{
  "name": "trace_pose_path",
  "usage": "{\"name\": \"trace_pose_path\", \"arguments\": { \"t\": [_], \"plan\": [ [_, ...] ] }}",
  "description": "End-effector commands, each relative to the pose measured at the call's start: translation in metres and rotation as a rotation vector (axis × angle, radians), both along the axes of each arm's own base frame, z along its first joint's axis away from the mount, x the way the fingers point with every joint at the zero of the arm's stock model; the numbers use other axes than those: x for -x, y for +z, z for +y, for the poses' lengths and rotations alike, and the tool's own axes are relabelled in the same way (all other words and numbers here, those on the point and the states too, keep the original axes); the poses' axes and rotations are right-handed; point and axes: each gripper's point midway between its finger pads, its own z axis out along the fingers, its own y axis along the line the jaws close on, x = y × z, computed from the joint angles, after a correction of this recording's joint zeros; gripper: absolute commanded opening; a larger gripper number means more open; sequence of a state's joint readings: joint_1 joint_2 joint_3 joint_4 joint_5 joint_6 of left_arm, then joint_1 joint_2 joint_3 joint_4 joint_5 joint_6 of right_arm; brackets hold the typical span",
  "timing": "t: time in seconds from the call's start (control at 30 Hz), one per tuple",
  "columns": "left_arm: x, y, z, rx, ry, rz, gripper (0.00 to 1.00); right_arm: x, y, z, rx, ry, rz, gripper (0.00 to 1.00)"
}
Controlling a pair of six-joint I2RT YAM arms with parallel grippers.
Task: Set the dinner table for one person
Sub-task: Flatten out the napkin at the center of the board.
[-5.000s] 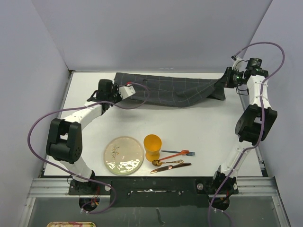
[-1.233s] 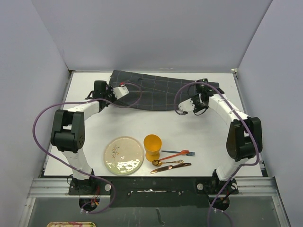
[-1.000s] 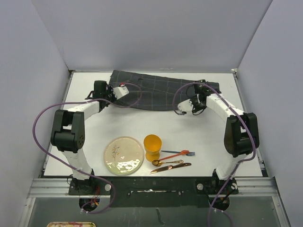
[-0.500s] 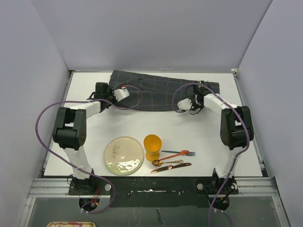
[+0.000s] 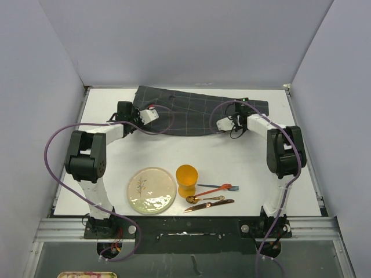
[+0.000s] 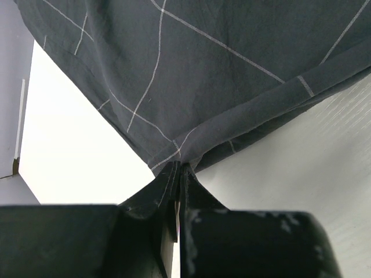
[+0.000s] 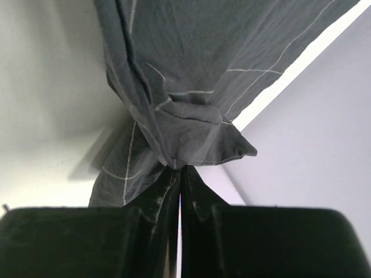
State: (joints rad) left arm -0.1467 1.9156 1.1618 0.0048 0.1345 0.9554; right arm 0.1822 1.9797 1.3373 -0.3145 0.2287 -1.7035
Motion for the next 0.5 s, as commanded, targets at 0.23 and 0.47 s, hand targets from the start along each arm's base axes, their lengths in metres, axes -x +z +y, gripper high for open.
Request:
{"name": "trace_pose_path", "arguments": {
  "t": [0.23,0.47],
  "plan": [
    [-0.025,0.025,0.001,0.000,-0.008,-0.090,0.00,-0.028,0.069,0.007,-0.043,-0.042,-0.216,0.00],
    [-0.026,0.036,0.001,-0.001,-0.011,-0.105,0.00,-0.024,0.087,0.013,-0.086,-0.076,-0.234,0.00]
  ]
}}
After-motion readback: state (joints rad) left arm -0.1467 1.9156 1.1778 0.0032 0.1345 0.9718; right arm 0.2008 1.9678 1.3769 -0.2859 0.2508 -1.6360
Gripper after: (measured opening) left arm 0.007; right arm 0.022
